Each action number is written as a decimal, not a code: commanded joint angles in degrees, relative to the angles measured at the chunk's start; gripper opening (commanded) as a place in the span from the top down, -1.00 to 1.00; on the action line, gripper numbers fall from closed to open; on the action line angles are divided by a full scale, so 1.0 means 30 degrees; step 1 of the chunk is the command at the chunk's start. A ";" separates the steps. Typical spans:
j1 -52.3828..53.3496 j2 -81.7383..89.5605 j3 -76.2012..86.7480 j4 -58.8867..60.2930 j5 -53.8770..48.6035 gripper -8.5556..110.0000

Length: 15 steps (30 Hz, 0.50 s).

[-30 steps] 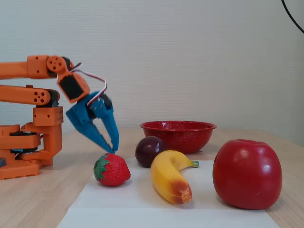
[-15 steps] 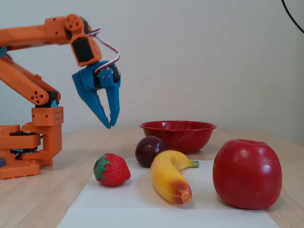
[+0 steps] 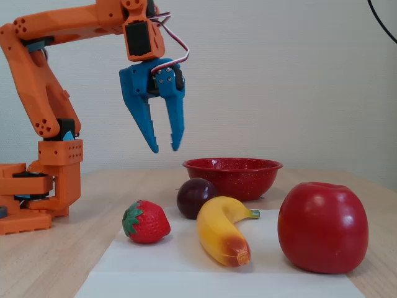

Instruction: Grasp the banana and put it in the red bowl

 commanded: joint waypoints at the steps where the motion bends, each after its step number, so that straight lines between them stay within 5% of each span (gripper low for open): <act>1: -0.0469 -0.0176 -0.3018 0.0791 0.0996 0.57; 15: -0.1582 -0.5391 -0.6357 0.2344 0.3398 -0.13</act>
